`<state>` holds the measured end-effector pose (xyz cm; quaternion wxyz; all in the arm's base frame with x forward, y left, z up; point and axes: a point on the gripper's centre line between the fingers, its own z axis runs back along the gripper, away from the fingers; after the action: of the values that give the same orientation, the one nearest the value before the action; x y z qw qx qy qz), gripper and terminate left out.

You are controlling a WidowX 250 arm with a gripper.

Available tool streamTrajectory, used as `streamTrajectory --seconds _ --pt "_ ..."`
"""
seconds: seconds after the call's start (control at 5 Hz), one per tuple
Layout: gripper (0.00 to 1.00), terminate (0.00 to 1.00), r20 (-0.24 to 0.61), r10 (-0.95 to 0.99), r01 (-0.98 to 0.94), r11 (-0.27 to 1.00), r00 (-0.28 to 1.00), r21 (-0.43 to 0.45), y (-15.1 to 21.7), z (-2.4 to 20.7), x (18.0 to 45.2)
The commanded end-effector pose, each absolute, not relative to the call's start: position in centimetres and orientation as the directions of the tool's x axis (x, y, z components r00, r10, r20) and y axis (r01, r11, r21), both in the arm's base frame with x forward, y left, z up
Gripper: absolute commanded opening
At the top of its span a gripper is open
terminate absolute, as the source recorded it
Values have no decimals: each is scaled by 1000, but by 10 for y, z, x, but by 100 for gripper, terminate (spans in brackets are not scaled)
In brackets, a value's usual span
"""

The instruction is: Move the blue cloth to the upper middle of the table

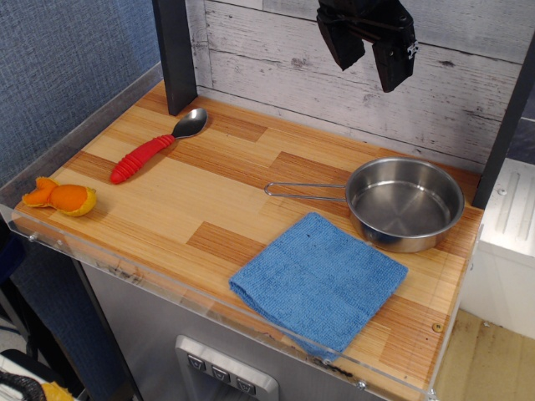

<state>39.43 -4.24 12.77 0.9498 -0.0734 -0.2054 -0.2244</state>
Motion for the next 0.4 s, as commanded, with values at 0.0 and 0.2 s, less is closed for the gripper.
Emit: streamTrajectory --seconds 0.0,0.2 --pt "100 0 423 -396 456 888 815 -47 -42 128 394" --pt "100 0 416 -396 452 891 819 -39 -46 124 373"
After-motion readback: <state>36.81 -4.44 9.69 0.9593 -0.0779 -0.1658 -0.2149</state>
